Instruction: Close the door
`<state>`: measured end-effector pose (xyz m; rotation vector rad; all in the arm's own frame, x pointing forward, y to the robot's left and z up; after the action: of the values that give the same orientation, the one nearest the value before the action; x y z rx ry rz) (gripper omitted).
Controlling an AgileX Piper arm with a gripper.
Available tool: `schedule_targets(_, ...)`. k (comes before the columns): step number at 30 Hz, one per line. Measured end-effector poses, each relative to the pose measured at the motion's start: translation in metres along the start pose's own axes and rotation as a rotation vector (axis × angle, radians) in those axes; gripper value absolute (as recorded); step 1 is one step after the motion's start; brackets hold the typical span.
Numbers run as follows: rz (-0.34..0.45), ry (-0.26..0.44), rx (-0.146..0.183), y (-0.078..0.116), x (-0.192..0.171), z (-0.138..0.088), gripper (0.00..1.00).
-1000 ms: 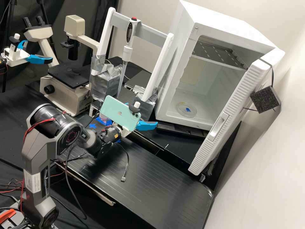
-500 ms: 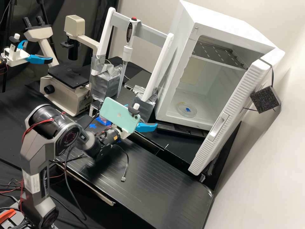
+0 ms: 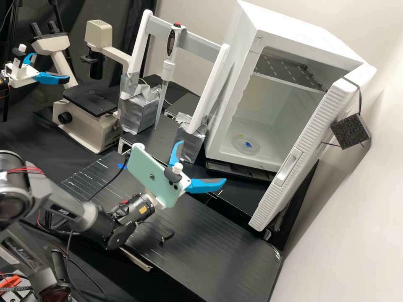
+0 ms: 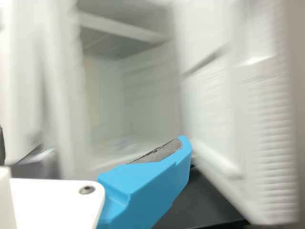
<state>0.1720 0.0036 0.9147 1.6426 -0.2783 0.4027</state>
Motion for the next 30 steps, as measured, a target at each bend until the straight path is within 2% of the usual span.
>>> schedule_targets(4, 0.152, -0.061, 0.009, 0.031, -0.01, 0.011, 1.0)
schedule_targets(8, 0.216, -0.119, -0.002, 0.047, -0.007, 0.025, 1.0)
schedule_targets(10, 0.22, -0.14, -0.003, 0.05, -0.001, 0.033, 1.0)
schedule_targets(12, 0.22, -0.166, -0.024, 0.053, 0.009, 0.043, 1.0)
schedule_targets(18, 0.198, -0.197, -0.105, 0.05, 0.039, 0.063, 1.0)
schedule_targets(25, 0.153, -0.205, -0.192, 0.038, 0.068, 0.079, 1.0)
schedule_targets(28, 0.137, -0.206, -0.208, 0.034, 0.075, 0.084, 1.0)
schedule_targets(30, 0.129, -0.203, -0.204, 0.032, 0.079, 0.086, 1.0)
